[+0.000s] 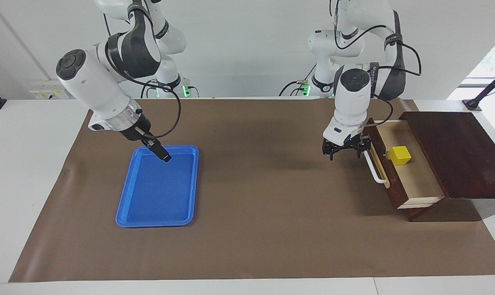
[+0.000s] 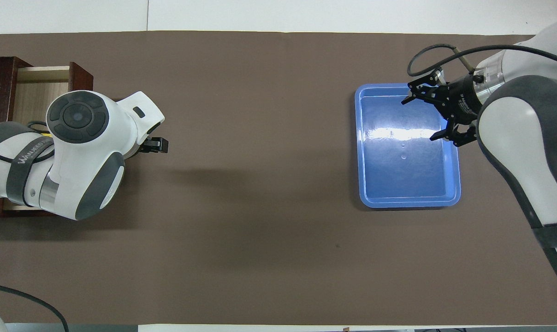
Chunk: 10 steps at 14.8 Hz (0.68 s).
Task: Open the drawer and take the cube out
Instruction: 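Reach the left gripper into the drawer and grasp the yellow cube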
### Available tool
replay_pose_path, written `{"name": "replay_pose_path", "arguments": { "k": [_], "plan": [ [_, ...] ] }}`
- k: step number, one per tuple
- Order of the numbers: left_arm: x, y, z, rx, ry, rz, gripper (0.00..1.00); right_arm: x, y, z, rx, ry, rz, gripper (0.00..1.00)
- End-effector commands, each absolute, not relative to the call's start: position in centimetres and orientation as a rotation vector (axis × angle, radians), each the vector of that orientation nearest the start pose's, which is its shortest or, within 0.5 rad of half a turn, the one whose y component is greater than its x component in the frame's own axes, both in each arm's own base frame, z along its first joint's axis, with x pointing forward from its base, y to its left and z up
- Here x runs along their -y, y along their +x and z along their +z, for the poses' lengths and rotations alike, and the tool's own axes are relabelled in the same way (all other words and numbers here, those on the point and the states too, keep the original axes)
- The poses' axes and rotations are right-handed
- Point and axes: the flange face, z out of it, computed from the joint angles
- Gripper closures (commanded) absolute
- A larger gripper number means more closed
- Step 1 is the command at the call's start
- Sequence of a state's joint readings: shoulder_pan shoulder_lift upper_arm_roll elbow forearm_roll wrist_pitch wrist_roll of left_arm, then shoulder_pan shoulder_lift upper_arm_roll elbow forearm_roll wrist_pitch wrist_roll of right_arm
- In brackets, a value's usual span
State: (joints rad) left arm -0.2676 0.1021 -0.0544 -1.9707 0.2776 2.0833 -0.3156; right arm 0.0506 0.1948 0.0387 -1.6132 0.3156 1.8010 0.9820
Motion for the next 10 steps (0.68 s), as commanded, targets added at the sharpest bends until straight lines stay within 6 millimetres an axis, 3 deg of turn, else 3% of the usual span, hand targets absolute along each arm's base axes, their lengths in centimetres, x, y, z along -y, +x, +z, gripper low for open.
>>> {"name": "replay_pose_path", "arguments": {
  "k": [1, 3, 5, 8, 10],
  "plan": [
    [17.4, 56.0, 42.9, -0.171, -2.913, -0.102, 0.00, -10.4, 61.9, 51.1, -1.541, -2.394, 0.321, 0.00],
    [17.6, 57.3, 45.5, -0.100, -2.918, -0.088, 0.00, -10.7, 61.9, 51.0, -1.609, -2.275, 0.403, 0.00],
    [17.0, 58.5, 49.4, 0.035, -3.000, -0.057, 0.00, -10.6, 62.1, 50.3, -1.637, -2.189, 0.477, 0.00],
    [10.9, 60.3, 54.5, 0.526, -3.057, -0.083, 0.00, -11.3, 62.3, 50.4, -1.656, -2.083, 0.545, 0.00],
    [5.3, 61.0, 56.1, 0.908, -3.027, -0.087, 0.00, -11.8, 62.5, 50.0, -1.674, -2.010, 0.567, 0.00]
  ]
}}
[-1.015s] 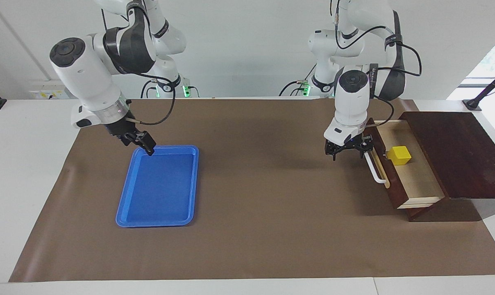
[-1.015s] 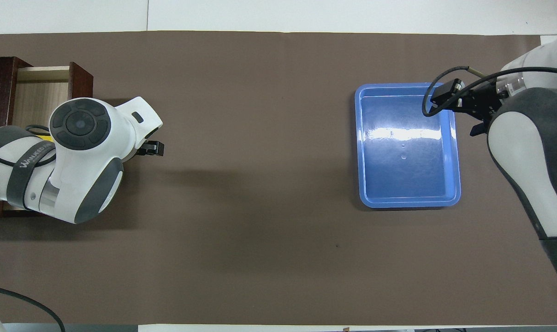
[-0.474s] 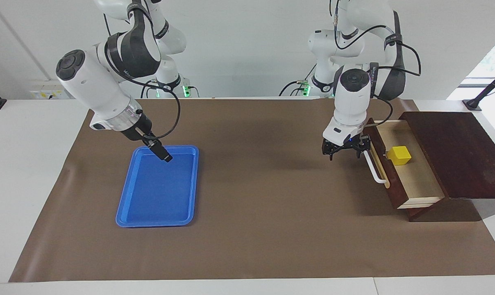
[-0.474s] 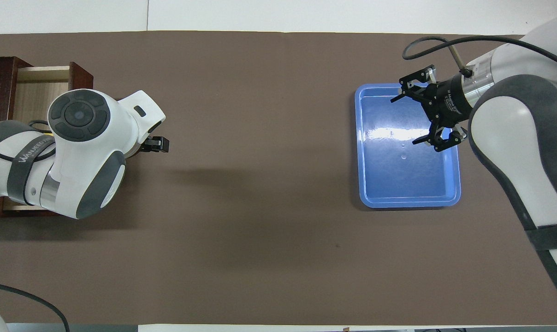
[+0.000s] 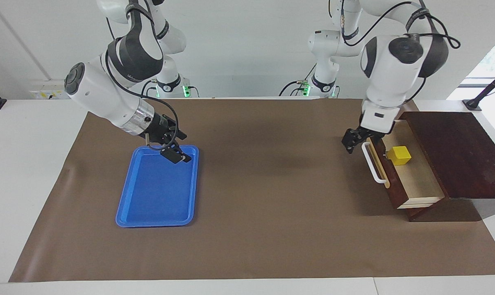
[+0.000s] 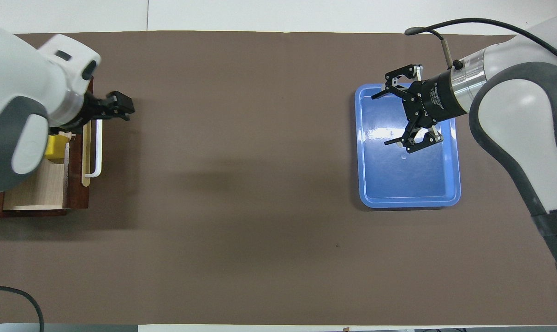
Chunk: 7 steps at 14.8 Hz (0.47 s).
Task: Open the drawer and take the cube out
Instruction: 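Reach the left gripper into the drawer and grasp the yellow cube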
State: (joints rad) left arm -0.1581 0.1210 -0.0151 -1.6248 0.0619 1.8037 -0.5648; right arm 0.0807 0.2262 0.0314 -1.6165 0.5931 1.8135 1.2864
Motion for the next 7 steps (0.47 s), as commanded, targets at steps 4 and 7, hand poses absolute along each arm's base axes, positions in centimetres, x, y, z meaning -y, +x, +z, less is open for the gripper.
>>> {"name": "replay_pose_path", "arguments": {
  "k": [4, 7],
  "plan": [
    [0.3, 61.0, 55.9, 1.665, -2.683, -0.097, 0.00, -13.8, 61.6, 48.1, -1.672, -1.942, 0.649, 0.00],
    [-3.1, 60.3, 53.8, 1.910, -2.469, -0.097, 0.00, -13.9, 60.6, 47.3, -1.677, -1.954, 0.682, 0.00]
  ]
}}
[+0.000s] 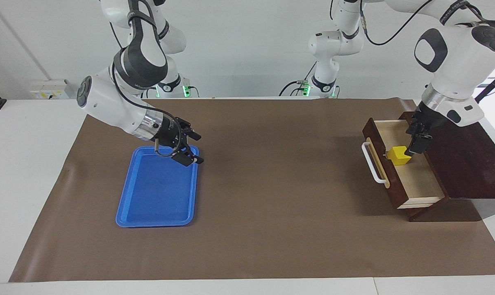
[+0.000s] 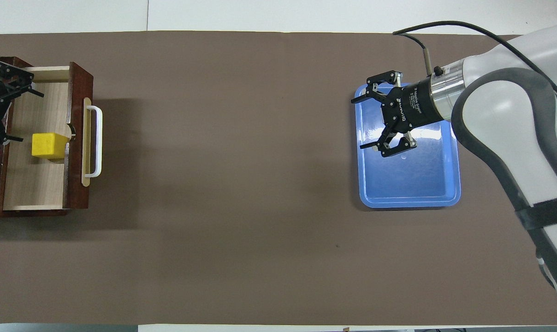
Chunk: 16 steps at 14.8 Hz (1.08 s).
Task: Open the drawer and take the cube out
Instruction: 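Reach the left gripper into the drawer and grasp the yellow cube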
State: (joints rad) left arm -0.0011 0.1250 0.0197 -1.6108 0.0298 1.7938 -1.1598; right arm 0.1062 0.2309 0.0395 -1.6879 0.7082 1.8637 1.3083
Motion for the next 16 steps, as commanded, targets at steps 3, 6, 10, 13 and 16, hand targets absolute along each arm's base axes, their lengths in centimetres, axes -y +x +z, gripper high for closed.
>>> {"name": "replay_pose_path", "arguments": {
  "k": [3, 6, 10, 13, 16],
  "plan": [
    [-4.7, 59.3, 49.6, 2.083, -2.293, -0.087, 0.00, -13.9, 60.5, 47.3, -1.680, -1.953, 0.685, 0.00],
    [-5.7, 58.8, 46.4, 2.213, -2.199, -0.121, 0.00, -13.2, 60.7, 47.2, -1.662, -1.959, 0.662, 0.00],
    [-7.6, 58.7, 45.7, 2.277, -2.163, -0.160, 0.00, -12.6, 59.4, 45.6, -1.612, -1.989, 0.651, 0.00],
    [-6.5, 58.2, 43.4, 2.319, -2.126, -0.162, 0.00, -12.2, 59.9, 46.0, -1.616, -1.952, 0.652, 0.00],
    [-6.4, 58.0, 43.5, 2.324, -2.124, -0.165, 0.00, -11.9, 60.3, 46.5, -1.606, -1.951, 0.638, 0.00]
  ]
}}
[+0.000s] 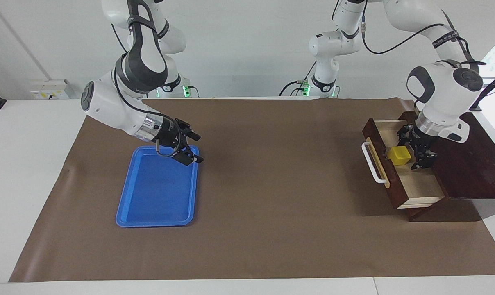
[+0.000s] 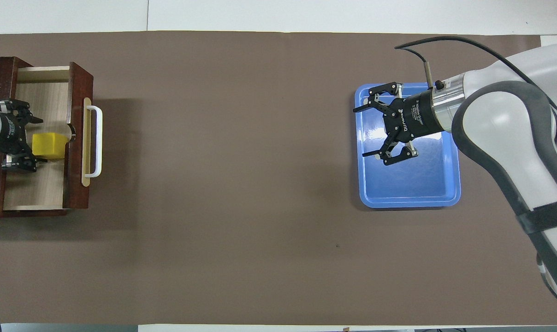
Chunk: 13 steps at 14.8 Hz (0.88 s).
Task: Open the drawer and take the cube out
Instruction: 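Reach the left gripper into the drawer and grasp the yellow cube, then lift the cube with the left gripper while the right gripper approaches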
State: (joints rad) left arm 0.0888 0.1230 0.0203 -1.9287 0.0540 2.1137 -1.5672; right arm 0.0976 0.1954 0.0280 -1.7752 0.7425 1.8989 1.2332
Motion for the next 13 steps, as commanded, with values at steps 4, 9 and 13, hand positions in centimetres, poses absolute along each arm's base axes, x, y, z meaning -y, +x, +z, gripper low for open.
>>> {"name": "replay_pose_path", "arguments": {
  "k": [4, 9, 13],
  "plan": [
    [-6.5, 58.2, 43.6, -2.323, 2.085, 0.167, 1.00, -12.5, 62.3, 48.0, -1.551, -2.001, 0.638, 0.00],
    [-6.7, 60.8, 48.7, -2.345, 2.096, 0.145, 1.00, -13.5, 66.4, 47.7, -1.486, -2.060, 0.733, 0.01],
    [-2.8, 61.2, 55.8, -2.312, 2.152, 0.095, 1.00, -15.3, 66.1, 47.0, -1.532, -2.042, 0.753, 0.00]
  ]
}}
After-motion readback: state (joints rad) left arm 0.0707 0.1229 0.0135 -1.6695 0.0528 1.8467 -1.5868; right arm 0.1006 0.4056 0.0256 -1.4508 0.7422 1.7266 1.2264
